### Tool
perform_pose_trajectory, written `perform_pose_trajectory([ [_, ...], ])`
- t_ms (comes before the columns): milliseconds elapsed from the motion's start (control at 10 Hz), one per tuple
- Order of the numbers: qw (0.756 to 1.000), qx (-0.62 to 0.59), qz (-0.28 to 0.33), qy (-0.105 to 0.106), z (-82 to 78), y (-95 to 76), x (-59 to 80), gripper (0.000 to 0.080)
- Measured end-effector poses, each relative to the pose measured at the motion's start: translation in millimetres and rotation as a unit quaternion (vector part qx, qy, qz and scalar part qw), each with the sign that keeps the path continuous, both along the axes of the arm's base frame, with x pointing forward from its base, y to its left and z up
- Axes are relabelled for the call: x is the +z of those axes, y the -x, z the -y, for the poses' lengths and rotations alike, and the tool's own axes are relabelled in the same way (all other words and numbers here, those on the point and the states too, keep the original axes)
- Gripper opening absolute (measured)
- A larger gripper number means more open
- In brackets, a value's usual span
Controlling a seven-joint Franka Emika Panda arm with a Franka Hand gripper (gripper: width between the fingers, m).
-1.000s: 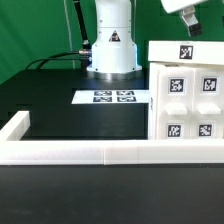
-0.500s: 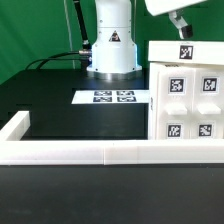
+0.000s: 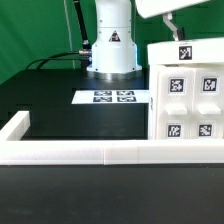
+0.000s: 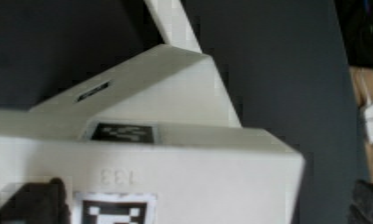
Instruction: Assemble cabinet
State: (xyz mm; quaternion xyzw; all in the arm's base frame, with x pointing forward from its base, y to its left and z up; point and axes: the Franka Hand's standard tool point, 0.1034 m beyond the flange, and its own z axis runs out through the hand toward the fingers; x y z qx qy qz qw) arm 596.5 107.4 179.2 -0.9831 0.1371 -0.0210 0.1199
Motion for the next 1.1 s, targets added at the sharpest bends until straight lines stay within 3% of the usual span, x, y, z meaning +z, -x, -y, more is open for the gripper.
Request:
perform_pose_trajectory([
  [400, 0.975, 0.214, 0.039, 0.052, 1.5, 0.3, -1.8, 0.0797],
  [700, 0.954, 0.288, 0.060, 0.061, 5.8, -1.4, -2.9, 0.0797],
  [1100, 0.891, 0.439, 0.084, 0.079, 8.0, -1.1, -5.0, 0.0797],
])
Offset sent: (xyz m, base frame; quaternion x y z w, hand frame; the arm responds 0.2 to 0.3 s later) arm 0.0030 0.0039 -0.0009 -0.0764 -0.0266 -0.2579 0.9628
